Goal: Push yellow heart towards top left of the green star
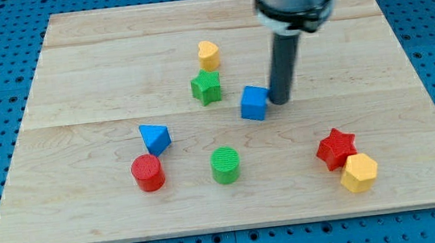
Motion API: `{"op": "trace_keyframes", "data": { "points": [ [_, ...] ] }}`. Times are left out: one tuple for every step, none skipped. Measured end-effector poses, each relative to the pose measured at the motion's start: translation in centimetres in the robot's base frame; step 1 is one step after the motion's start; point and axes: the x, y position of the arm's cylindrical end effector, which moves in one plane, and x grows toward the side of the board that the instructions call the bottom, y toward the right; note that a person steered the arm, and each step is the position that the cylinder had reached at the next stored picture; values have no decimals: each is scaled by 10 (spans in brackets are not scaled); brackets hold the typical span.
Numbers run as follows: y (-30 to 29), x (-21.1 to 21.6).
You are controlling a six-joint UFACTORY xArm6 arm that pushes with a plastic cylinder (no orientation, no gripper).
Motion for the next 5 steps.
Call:
{"op": "trace_keyframes", "data": {
  "points": [
    [-22, 1],
    [-3, 18],
    [-36, 20],
    [-63, 8],
    [-80, -18]
  ]
}}
